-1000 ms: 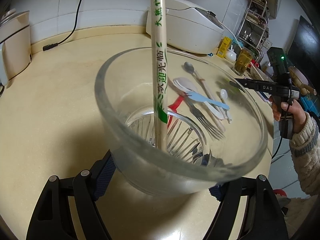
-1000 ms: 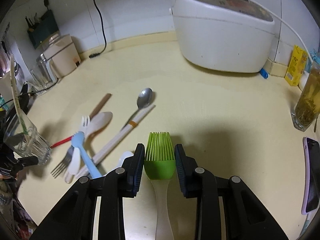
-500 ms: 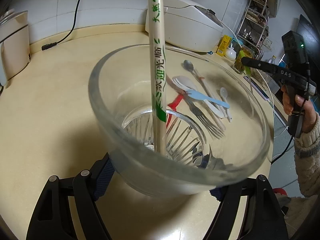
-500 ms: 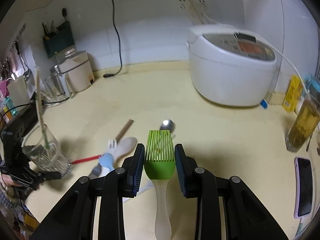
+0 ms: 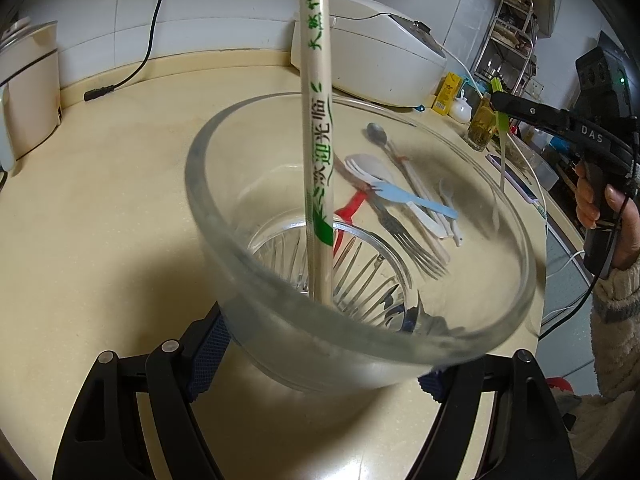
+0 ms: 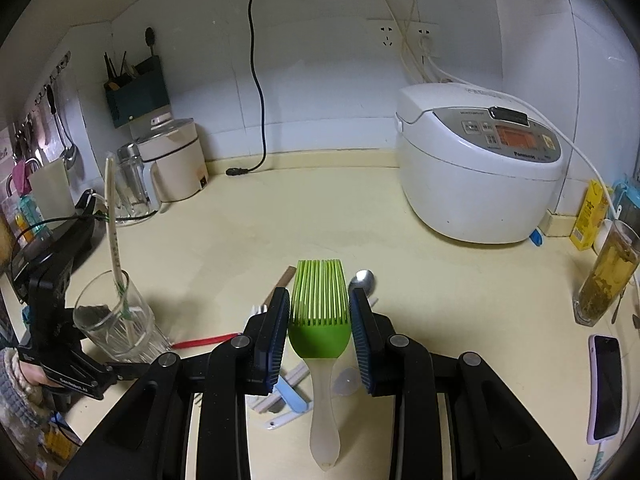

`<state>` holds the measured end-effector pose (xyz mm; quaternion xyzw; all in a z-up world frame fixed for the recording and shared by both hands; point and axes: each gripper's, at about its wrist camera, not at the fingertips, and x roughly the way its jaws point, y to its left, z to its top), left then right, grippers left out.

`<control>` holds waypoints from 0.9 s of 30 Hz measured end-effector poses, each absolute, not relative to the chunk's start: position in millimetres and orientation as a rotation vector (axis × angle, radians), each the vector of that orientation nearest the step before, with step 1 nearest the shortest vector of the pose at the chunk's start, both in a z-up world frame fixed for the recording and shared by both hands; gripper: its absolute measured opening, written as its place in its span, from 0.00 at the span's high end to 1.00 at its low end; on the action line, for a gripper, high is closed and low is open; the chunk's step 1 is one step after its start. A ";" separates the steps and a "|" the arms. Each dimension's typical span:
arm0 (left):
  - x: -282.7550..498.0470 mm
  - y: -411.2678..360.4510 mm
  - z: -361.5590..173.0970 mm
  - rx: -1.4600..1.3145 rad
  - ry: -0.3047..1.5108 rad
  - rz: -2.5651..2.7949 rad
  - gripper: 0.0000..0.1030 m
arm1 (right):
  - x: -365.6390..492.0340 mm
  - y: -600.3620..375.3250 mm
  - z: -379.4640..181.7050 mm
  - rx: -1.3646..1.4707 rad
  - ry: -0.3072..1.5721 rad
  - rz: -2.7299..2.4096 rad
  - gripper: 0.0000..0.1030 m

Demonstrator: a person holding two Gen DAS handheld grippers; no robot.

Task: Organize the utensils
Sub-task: 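Carry the brush with the right tool over the glass cup held by the left tool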

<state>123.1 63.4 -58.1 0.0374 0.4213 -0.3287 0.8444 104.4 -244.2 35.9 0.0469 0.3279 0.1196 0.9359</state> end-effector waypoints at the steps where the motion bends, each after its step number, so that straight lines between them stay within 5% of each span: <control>1: 123.0 63.3 -58.1 0.079 0.889 -0.694 0.21 | 104.3 -242.5 36.8 0.093 0.668 0.245 0.70; 27: 123.6 64.3 -57.9 0.072 0.889 -0.698 0.21 | 99.9 -180.5 114.8 0.235 0.508 0.540 0.70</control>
